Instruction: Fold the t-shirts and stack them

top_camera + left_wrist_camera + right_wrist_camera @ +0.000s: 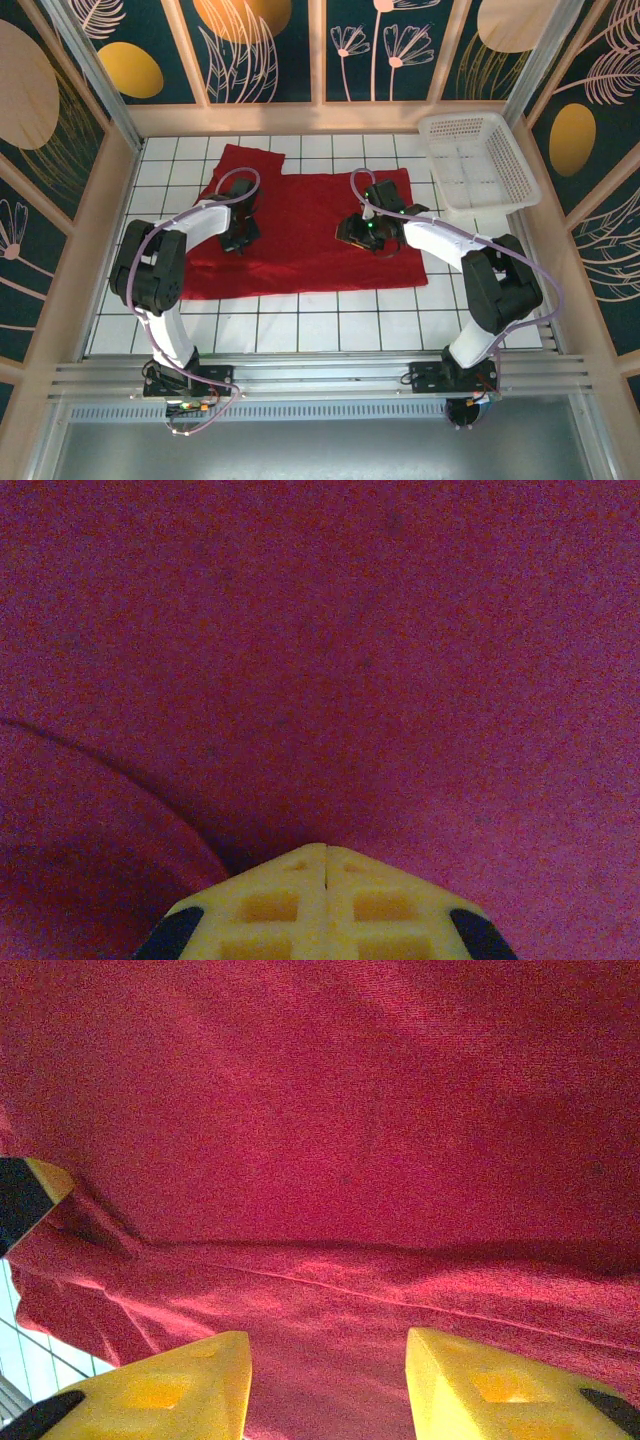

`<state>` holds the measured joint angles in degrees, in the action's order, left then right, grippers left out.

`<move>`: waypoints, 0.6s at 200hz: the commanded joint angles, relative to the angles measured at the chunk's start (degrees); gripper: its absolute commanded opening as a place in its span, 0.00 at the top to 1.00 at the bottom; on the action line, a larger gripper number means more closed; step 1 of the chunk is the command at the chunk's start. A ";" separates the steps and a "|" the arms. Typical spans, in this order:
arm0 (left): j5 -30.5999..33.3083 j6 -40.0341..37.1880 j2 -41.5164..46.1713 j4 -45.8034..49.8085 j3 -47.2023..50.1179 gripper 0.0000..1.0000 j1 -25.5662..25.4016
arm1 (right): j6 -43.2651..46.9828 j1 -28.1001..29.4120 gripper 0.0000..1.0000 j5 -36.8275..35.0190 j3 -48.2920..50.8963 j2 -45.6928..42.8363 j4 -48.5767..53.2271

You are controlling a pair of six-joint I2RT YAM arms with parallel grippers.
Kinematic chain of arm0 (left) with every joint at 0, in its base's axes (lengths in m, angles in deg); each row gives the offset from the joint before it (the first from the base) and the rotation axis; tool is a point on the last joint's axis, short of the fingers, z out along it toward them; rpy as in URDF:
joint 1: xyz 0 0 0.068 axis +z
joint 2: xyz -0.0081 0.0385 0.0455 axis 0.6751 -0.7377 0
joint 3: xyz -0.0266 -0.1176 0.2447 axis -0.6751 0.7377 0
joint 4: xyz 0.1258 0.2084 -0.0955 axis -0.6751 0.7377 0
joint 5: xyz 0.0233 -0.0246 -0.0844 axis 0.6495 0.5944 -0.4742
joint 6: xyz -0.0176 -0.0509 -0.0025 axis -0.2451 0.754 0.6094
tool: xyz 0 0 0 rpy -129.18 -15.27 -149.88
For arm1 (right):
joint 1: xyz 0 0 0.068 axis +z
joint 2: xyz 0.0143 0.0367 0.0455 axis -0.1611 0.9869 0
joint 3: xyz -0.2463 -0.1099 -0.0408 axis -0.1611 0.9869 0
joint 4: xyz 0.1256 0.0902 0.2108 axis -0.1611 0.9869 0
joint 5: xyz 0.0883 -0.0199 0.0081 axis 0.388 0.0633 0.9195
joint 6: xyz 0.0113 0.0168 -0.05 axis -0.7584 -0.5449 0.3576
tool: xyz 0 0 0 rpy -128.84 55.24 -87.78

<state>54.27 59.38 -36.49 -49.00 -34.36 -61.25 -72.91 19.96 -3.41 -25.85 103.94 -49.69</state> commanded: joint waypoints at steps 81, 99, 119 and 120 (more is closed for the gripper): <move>-2.13 -1.69 4.45 0.62 -5.38 1.00 -0.55 | -0.28 -0.48 0.55 0.67 0.00 -0.41 -1.35; -2.62 -2.88 2.46 0.96 -8.21 1.00 -0.94 | -0.50 -0.49 0.56 0.49 0.41 -0.90 -1.34; -2.47 -4.04 0.15 2.30 -11.57 1.00 -1.86 | -0.65 -0.57 0.56 0.32 1.01 -1.43 -1.29; -2.42 -4.10 0.01 2.30 -11.65 1.00 -1.95 | -0.69 -0.58 0.56 0.31 1.05 -1.48 -1.29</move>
<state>52.41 57.83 -33.56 -47.75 -42.06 -61.91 -73.26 19.81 -3.43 -25.81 103.94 -49.91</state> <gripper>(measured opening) 0.057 0.443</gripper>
